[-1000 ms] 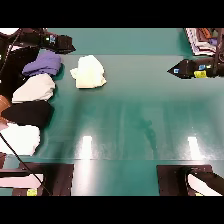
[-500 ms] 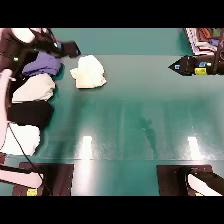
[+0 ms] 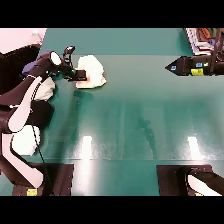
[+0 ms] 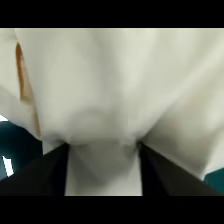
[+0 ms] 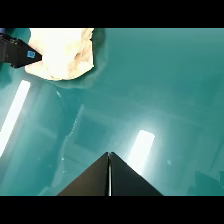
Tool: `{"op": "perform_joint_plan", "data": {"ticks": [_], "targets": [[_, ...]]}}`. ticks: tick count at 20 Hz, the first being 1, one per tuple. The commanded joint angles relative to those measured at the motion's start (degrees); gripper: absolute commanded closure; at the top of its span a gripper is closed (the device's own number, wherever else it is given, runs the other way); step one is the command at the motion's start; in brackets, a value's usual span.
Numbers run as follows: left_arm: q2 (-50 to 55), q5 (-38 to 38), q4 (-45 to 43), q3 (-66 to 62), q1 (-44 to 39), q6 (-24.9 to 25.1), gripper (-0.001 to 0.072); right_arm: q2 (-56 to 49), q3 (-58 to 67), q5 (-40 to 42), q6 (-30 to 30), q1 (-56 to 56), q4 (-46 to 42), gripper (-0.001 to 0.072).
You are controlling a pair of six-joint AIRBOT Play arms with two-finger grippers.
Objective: Fold the shirts.
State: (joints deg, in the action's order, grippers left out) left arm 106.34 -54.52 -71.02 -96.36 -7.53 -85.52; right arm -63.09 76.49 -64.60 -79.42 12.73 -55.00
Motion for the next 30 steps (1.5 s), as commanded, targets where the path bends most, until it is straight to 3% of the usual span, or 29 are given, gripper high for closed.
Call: {"op": "perform_joint_plan", "data": {"ticks": [1, 2, 5, 8, 14, 18, 22, 23, 24, 25, 27, 30], "targets": [[0.83, 1.05, -0.15, -1.55, 0.02, -0.04, 0.0560, -0.02, 0.02, 0.13, -0.02, 1.01, -0.02, 0.0698], [0.46, 0.09, -0.15, -2.73, 0.02, 0.04, 0.0684, 0.00, 0.04, 0.09, -0.04, 1.01, -0.02, 0.0698], [-3.08, -2.89, -0.20, -8.66, 0.02, 0.00, 0.0683, 0.74, 1.40, 0.39, -1.95, 1.01, 0.02, 0.0699], [-13.00, -3.02, -0.22, -15.47, 0.02, 0.04, 0.0683, 2.10, 8.70, 1.16, -2.01, 0.98, -0.92, 0.0700], [-33.86, -10.03, 0.87, -19.76, -1.31, -0.09, 0.0684, 3.67, 22.34, 0.26, -2.03, 1.01, -11.85, 0.0699], [-34.58, -18.45, 0.61, -16.11, -11.15, -0.22, 0.0684, 3.67, 24.35, -1.16, -2.03, 1.01, -12.39, 0.0699], [-33.18, -15.19, 0.72, -0.07, -24.04, 0.00, 0.0681, 3.65, 24.30, -5.03, -2.03, 1.01, -12.46, 0.0699], [-32.41, -12.74, 0.76, 4.28, -26.69, 0.02, 0.0603, 3.61, 24.30, -6.14, -2.03, 1.01, -12.44, 0.0699], [-31.78, -9.68, 0.76, 7.82, -28.68, 0.00, 0.0288, 3.61, 24.30, -7.21, -2.03, 1.01, -12.46, 0.0699], [-31.19, -6.56, 0.72, 10.51, -29.81, 0.00, 0.0075, 3.58, 24.30, -8.17, -2.03, 1.01, -12.46, 0.0699], [-30.53, -2.99, -1.38, 11.82, -28.96, -0.02, 0.0083, 3.61, 24.30, -9.27, -2.05, 1.01, -12.46, 0.0699], [-30.08, -1.20, -3.93, 11.63, -20.96, -0.79, 0.0083, 3.61, 24.30, -10.03, -2.10, 1.01, -12.44, 0.0699]]}}
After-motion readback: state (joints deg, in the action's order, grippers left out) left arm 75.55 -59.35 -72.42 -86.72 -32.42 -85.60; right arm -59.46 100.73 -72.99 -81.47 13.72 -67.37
